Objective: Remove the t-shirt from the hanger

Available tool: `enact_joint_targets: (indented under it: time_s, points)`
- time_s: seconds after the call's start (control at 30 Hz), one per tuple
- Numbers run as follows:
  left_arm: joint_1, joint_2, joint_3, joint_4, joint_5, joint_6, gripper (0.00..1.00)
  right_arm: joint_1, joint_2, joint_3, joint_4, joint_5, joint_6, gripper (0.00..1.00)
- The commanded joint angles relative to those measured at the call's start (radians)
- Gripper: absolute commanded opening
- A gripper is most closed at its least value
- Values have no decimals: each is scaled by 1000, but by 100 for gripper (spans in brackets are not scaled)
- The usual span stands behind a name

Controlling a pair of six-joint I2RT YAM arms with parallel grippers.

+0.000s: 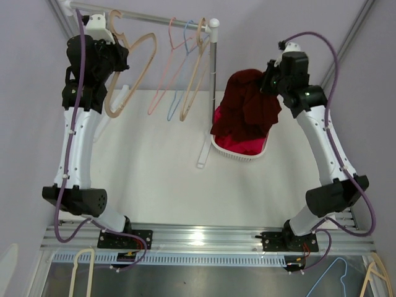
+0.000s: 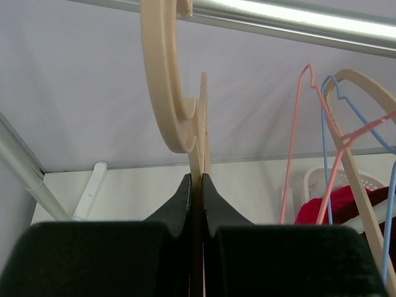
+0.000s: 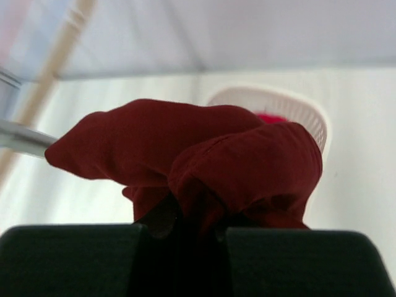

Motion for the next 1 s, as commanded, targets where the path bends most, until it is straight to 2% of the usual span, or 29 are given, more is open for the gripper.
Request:
enact_joint_targets:
  time_s: [0.0,0.2,0.33,0.4,0.53,0.67,0.8,0.87,0.97]
  points:
    - [3,54,88,65,34,16,1,-24,62,-167,107,-39,42,0]
    - [-18,112,147,91,33,26,1,-31,271,-217,52,-112,69,0]
    - [-47,137,181,94,13,46,1,-45,491,-215,15,-111,96,0]
    - [-60,140,197,99,-18,66,1,-64,630,-188,1,-203,105,0]
    - [-93,129,195,114,-51,94,1,-57,661,-261,99,-204,122,0]
    - [-96,158,247,107,-53,94,1,-57,729,-220,43,-224,102,0]
    - [-107,229,325,62,-82,140,1,-59,690,-229,40,-200,98,2]
    - [-109,233,322,64,-82,139,1,-59,652,-240,43,-181,99,6]
    - [-109,243,325,64,-78,137,1,-59,564,-237,28,-154,95,34]
